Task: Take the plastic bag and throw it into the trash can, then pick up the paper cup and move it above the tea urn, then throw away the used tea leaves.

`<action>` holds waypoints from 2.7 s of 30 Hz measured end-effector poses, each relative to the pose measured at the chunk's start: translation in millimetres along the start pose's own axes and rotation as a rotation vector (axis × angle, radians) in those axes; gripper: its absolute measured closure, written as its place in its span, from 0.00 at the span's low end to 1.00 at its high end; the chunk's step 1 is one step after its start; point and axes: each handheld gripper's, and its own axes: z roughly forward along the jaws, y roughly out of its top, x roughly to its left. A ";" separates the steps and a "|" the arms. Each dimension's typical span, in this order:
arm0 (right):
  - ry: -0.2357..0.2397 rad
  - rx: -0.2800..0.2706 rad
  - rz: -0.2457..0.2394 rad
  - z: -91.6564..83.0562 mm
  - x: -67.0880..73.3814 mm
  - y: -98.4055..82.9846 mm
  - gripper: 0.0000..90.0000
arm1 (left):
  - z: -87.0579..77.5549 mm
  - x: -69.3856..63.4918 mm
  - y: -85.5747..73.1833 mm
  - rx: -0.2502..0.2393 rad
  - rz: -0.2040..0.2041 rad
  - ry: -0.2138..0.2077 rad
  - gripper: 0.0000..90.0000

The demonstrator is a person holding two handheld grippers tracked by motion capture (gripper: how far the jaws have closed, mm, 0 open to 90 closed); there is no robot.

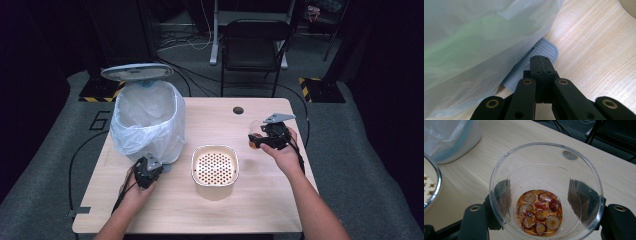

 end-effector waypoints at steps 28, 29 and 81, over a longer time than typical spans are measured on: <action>0.095 -0.095 -0.194 -6.1 47.3 57.4 0.40 | 0.0 -0.1 0.1 0.000 0.004 -0.001 1.00; 0.102 -0.098 -0.205 -6.1 49.3 58.4 0.40 | 0.0 -0.1 0.1 0.000 0.004 -0.001 1.00; 0.096 -0.356 -0.804 4.2 90.3 41.8 0.42 | -0.1 -0.3 0.0 -0.001 0.015 0.005 1.00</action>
